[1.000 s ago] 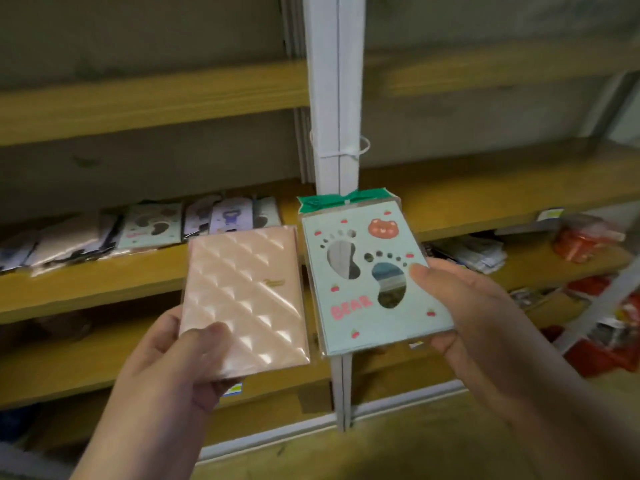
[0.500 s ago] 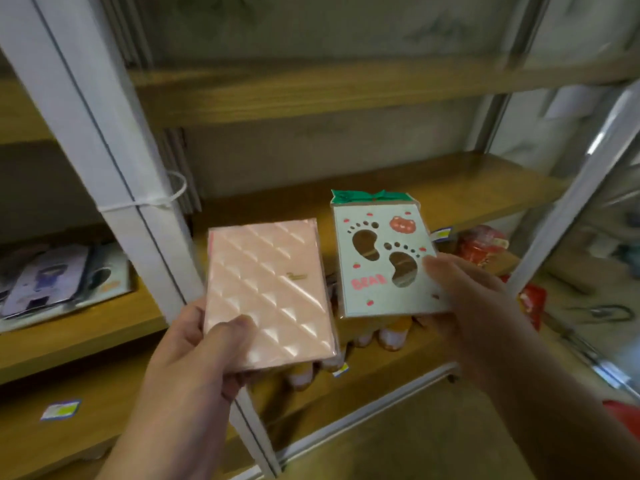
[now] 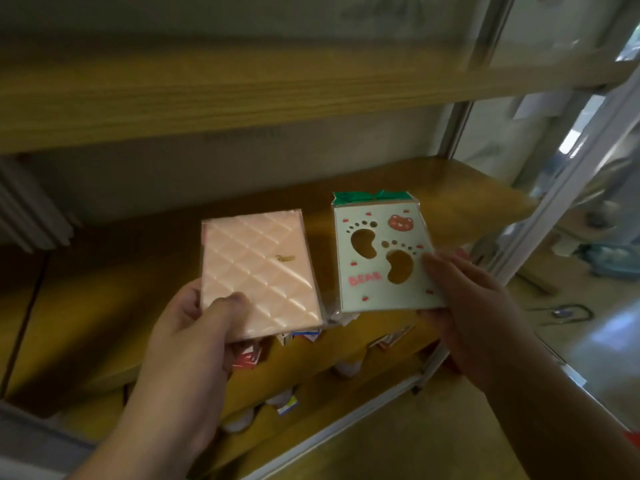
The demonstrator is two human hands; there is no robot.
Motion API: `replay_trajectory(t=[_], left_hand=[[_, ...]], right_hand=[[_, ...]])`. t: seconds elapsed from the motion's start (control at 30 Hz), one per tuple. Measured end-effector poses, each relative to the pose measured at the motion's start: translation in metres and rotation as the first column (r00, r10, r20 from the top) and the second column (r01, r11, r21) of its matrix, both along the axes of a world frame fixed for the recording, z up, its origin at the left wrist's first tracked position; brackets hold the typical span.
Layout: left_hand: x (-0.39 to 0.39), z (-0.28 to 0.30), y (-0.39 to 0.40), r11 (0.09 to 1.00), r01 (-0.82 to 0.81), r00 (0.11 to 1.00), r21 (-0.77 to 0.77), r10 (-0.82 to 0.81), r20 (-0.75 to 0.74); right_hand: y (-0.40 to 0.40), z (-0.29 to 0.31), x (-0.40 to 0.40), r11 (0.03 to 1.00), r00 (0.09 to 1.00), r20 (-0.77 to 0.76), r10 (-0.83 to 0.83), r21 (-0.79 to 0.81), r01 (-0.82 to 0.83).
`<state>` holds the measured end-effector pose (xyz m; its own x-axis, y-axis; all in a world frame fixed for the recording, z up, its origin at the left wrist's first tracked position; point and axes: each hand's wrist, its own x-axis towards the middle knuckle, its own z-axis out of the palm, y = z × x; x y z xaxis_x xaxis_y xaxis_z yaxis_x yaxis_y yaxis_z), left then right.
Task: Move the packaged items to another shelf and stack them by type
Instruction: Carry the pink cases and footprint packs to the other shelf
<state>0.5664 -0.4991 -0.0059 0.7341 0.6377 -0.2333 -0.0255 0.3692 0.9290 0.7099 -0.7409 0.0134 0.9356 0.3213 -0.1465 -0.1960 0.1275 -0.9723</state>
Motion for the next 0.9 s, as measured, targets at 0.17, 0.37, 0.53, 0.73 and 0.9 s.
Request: replay_trajectory(t=[0.17,0.37,0.53,0.73,0.9], left_hand=[[0.056,0.001,-0.042,0.995,-0.102,0.995,0.021,0.102,0.012],[0.124,0.002,-0.078,0.959,-0.271,0.962,0.077,0.273,-0.019],[0.163,-0.010,-0.075,0.891,-0.336,0.908,0.307,0.393,-0.145],[0.186,-0.020,-0.061,0.702,-0.207,0.818,0.681,0.507,-0.273],[0.183,-0.027,-0.050,0.587,0.006,0.754,0.810,0.529,-0.388]], right_hand=[[-0.022,-0.010,0.077,0.988,0.992,0.073,0.103,-0.121,-0.093],[-0.038,-0.010,0.172,0.953,0.975,0.067,0.213,-0.233,-0.192],[-0.046,-0.017,0.224,0.941,0.964,0.054,0.259,-0.239,-0.239],[-0.042,-0.030,0.252,0.911,0.934,0.119,0.338,-0.292,-0.292],[-0.031,-0.039,0.261,0.878,0.898,0.161,0.410,-0.338,-0.340]])
